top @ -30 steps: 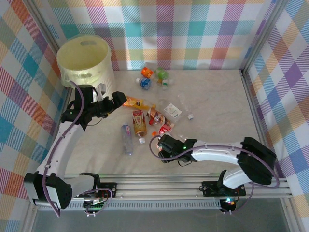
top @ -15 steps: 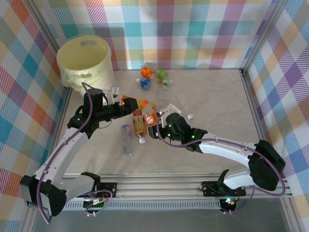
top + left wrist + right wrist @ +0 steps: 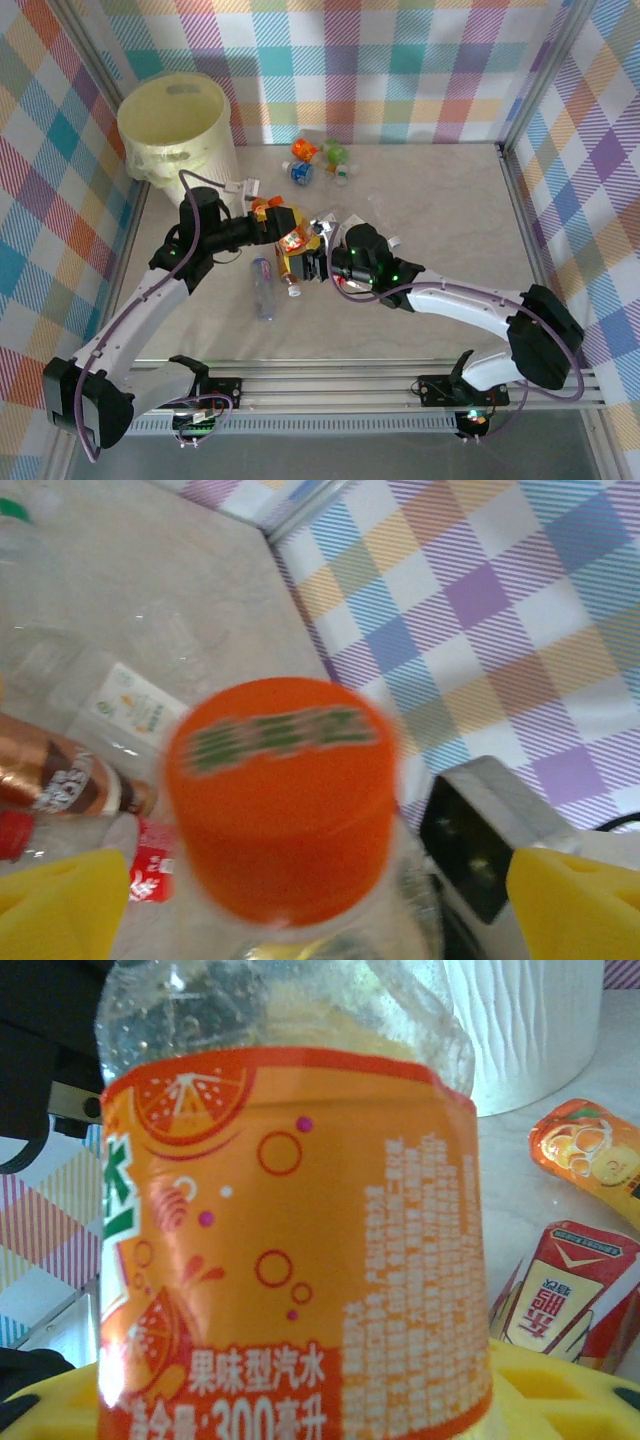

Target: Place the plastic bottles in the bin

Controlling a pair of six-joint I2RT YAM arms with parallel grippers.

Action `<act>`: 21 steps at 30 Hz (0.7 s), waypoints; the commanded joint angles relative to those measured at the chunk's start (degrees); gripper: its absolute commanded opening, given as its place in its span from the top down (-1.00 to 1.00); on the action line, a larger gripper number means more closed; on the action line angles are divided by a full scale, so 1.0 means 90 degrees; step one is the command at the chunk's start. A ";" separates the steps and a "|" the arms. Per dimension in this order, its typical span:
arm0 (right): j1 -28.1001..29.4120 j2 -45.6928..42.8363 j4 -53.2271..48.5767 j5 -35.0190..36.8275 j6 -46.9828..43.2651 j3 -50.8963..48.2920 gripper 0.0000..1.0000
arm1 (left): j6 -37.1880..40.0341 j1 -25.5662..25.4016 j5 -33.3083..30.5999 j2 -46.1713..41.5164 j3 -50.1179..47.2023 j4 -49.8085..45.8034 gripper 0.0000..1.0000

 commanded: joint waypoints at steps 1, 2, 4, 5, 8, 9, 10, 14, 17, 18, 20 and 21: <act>-0.0014 0.0095 0.0492 -0.0158 0.0035 0.0237 -0.05 | -0.0074 -0.0116 0.0467 0.0081 -0.0098 0.0601 -0.78; -0.0011 0.0095 0.0484 -0.0118 0.0036 0.0263 -0.05 | -0.0062 -0.0115 0.0482 0.0082 -0.0110 0.0609 -0.73; -0.0014 0.0131 0.0473 -0.0057 0.0035 0.0322 -0.06 | -0.0010 -0.0126 0.0461 0.0082 -0.0117 0.0570 -0.63; -0.0014 0.0134 0.0478 -0.0026 0.0052 0.0346 -0.06 | 0.0033 -0.0126 0.0447 0.0086 -0.0103 0.0508 -0.57; -0.0014 0.0166 0.0490 0.0055 0.0089 0.0394 -0.09 | 0.0118 -0.0126 0.0438 0.0079 -0.0089 0.0413 -0.33; -0.0014 0.0168 0.0478 0.0050 0.0075 0.0414 -0.09 | 0.0116 -0.0126 0.0427 0.0063 -0.0106 0.0438 -0.25; -0.0014 0.0178 0.0475 0.0032 0.0057 0.0430 -0.10 | 0.0116 -0.0133 0.0441 0.0048 -0.0120 0.0494 -0.21; -0.0014 0.0197 0.0433 -0.0059 0.0012 0.0491 -0.15 | 0.0165 -0.0136 0.0300 0.0003 -0.0119 0.0506 -0.08; -0.0009 0.0207 0.0363 -0.0091 -0.0041 0.0528 -0.20 | 0.0152 -0.0134 0.0126 -0.0011 -0.0144 0.0568 -0.02; -0.0014 0.0207 0.0320 -0.0100 -0.0064 0.0550 -0.26 | 0.0160 -0.0136 0.0080 -0.0013 -0.0130 0.0564 -0.01; -0.0013 0.0217 0.0145 -0.0073 -0.0125 0.0617 -0.41 | 0.0154 -0.0136 -0.0118 -0.0027 -0.0118 0.0499 -0.01; -0.0013 0.0214 0.0018 -0.0053 -0.0180 0.0653 -0.47 | 0.0176 -0.0131 -0.0299 -0.0041 -0.0093 0.0421 -0.01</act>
